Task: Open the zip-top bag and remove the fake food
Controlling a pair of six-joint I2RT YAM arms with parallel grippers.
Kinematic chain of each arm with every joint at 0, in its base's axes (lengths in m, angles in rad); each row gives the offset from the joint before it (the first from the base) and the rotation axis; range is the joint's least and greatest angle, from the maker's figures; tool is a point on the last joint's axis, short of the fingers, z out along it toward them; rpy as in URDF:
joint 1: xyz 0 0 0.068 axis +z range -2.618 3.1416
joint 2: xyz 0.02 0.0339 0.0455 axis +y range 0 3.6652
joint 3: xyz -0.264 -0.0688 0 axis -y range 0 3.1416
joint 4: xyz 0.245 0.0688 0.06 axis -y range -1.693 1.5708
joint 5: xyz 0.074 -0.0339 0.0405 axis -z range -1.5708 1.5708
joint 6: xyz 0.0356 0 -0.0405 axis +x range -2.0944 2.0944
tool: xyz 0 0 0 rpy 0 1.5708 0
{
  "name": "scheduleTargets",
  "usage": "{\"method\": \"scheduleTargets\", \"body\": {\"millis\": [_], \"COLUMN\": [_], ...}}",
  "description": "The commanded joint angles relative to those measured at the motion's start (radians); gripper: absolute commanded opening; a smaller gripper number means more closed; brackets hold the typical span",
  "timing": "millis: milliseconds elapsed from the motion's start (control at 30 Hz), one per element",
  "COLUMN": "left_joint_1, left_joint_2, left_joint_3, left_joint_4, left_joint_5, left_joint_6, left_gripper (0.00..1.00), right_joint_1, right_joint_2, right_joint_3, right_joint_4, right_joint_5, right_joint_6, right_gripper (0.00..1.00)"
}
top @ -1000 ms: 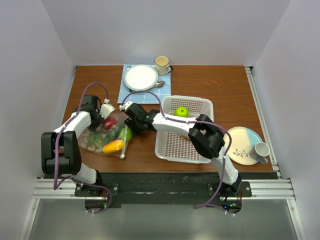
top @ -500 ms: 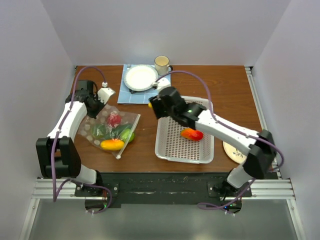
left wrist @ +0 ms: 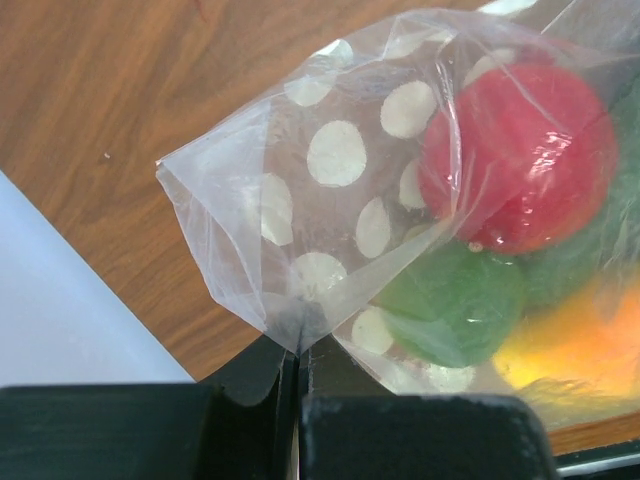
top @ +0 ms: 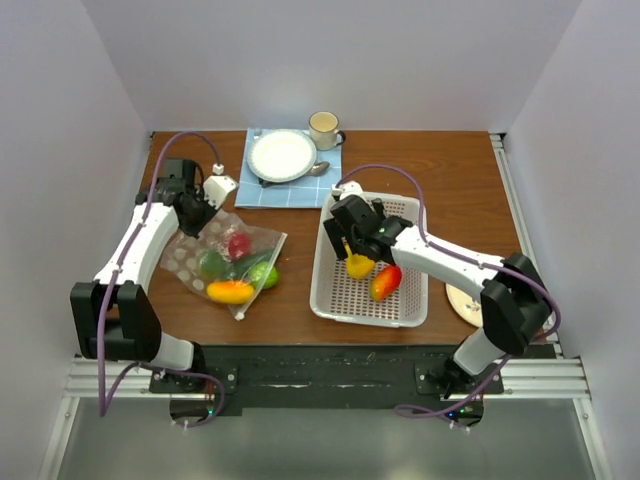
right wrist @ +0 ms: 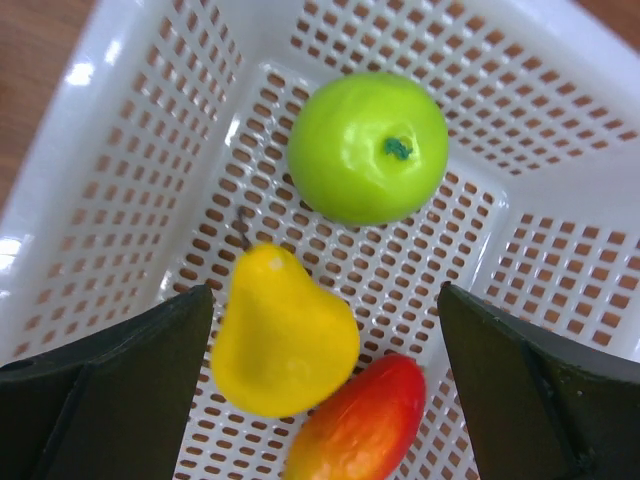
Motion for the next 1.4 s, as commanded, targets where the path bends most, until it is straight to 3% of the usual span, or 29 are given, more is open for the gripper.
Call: {"method": "scheduleTargets", "body": {"millis": [0,100,233,333,533,933,1100,1167,1233,1300,1367], "left_joint_1": [-0.008,-0.008,-0.008,-0.005,-0.006,-0.006,-0.005,-0.002,0.001,0.003,0.003], "left_joint_2": [-0.011,0.006,0.052,0.092,0.170,0.187,0.169,0.169,0.165,0.158,0.152], "left_joint_3": [-0.060,-0.097,-0.178,-0.241,-0.296,-0.302,-0.311,-0.315,-0.315,-0.315,-0.315], "left_joint_4": [0.058,0.101,0.195,0.271,0.388,0.405,0.413,0.413,0.413,0.413,0.411], "left_joint_5": [-0.083,-0.120,-0.178,-0.215,-0.281,-0.272,-0.278,-0.280,-0.278,-0.275,-0.269], "left_joint_6": [0.001,0.010,0.027,0.039,0.062,0.076,0.089,0.092,0.093,0.092,0.089], "left_gripper": [0.00,0.00,0.00,0.00,0.00,0.00,0.00,0.00,0.00,0.00,0.00], "right_joint_1": [0.066,0.166,0.258,0.321,0.333,0.335,0.335,0.335,0.335,0.335,0.335], "right_joint_2": [-0.076,-0.082,0.037,0.113,0.274,0.424,0.438,0.438,0.446,0.452,0.452], "right_joint_3": [0.091,0.108,0.163,0.202,0.272,0.361,0.367,0.369,0.377,0.378,0.372], "right_joint_4": [0.052,0.134,0.150,0.153,0.158,0.138,0.092,0.061,0.012,-0.009,-0.019], "right_joint_5": [0.027,-0.048,-0.186,-0.189,-0.243,-0.277,-0.275,-0.263,-0.255,-0.237,-0.225], "right_joint_6": [-0.059,-0.143,-0.169,-0.194,-0.198,-0.177,-0.149,-0.155,-0.168,-0.177,-0.180], "right_gripper": [0.99,0.99,0.99,0.99,0.99,0.98,0.81,0.83,0.90,0.89,0.73]}}
